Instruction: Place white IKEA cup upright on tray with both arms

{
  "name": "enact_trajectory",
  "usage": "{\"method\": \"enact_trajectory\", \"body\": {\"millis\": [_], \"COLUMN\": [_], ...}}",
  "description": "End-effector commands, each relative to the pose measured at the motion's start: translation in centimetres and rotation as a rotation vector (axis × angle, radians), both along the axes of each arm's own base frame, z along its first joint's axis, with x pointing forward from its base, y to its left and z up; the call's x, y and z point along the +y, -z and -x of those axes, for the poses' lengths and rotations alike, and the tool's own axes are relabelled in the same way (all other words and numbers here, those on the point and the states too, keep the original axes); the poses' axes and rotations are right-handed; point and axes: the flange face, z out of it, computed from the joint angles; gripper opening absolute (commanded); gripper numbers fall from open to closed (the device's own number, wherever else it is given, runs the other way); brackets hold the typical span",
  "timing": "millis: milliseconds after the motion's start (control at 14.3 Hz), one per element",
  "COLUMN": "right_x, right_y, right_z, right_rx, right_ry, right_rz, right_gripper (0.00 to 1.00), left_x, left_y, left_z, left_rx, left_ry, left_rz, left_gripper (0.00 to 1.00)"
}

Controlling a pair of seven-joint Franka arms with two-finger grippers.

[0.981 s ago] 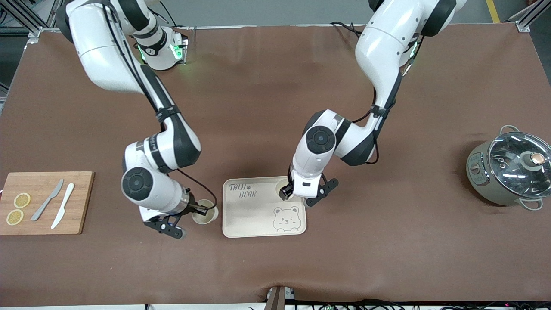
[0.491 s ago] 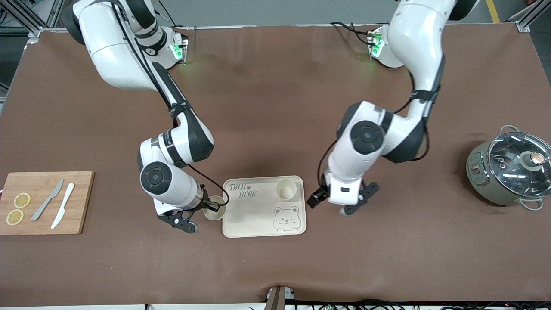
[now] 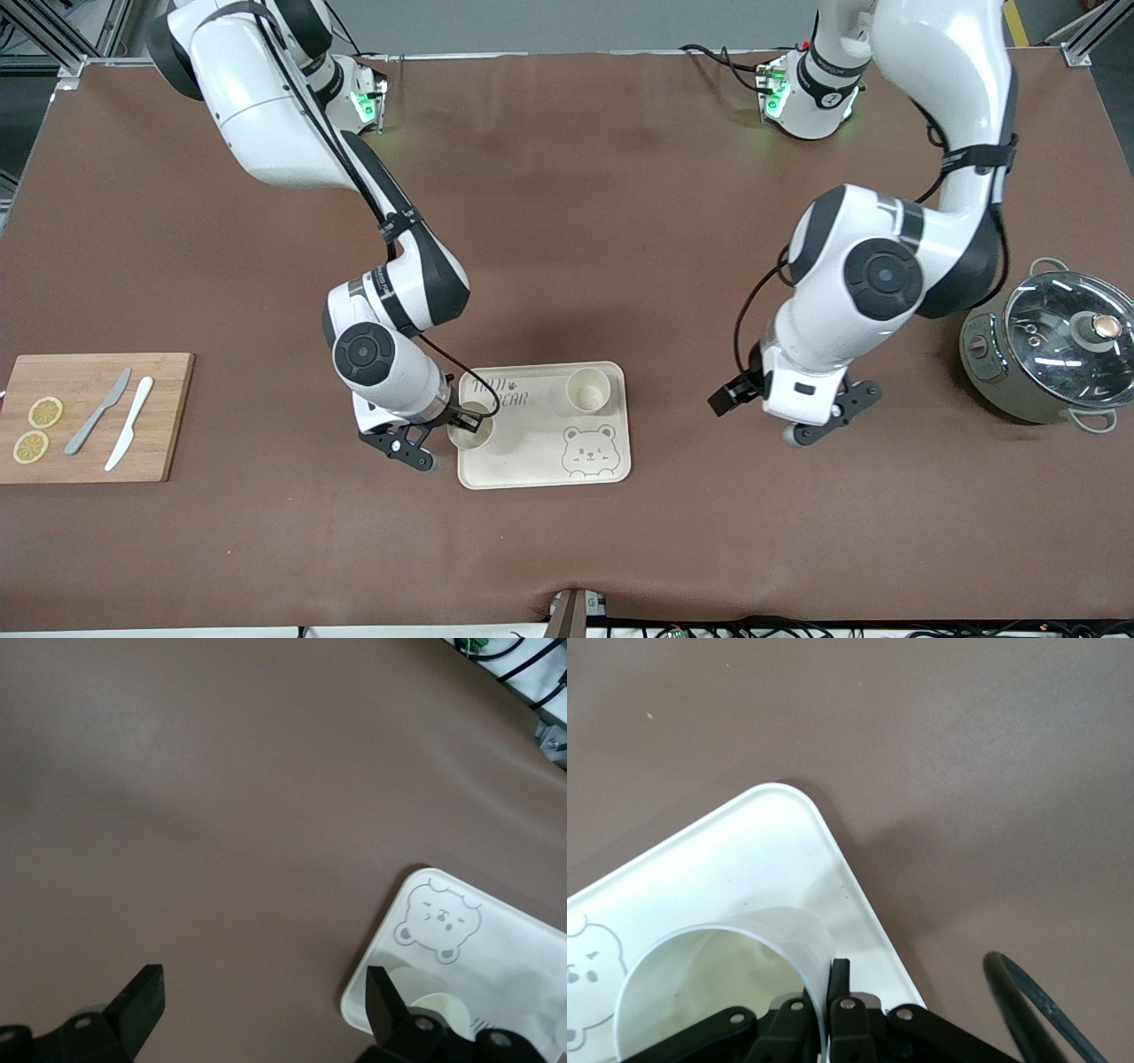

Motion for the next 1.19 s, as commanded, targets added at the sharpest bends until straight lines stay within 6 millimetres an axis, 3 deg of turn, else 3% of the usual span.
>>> {"method": "enact_trajectory", "body": {"millis": [0,350,771,841,981,1121], "right_x": [-0.3,-0.1,0.0,-0.2,-0.3,-0.2], "right_y": [1.1,3.2,3.3,3.3,3.2,3.2], "right_z": [-0.1,0.3,0.3,0.2,0.1,0.2], "right_rx": [-0.023,-0.024,-0.023,-0.022,-0.023,-0.024], "right_ry": [0.01,0.006,0.009,0.012,0.014,0.008], "right_rz": [0.025,0.031,0.028,0.029,0.027,0.03], "right_gripper": [0.0,0.0,0.03,0.23,1.0,1.0], "left_x": [4.5,11.6,18.8,20.0,21.7,22.9], "left_y": [-2.5,-6.4,-10.8,-11.6,-13.1,-14.5], "left_z": [1.7,2.1,3.8,4.1,4.8,5.5], "left_rx": [0.005,0.024,0.038,0.032,0.026,0.015], "left_ry": [0.078,0.206,0.355,0.37,0.402,0.419], "left_rz": [-0.031,-0.045,-0.05,-0.052,-0.053,-0.056], "left_gripper": [1.0,1.0,1.0,1.0,1.0,1.0]}}
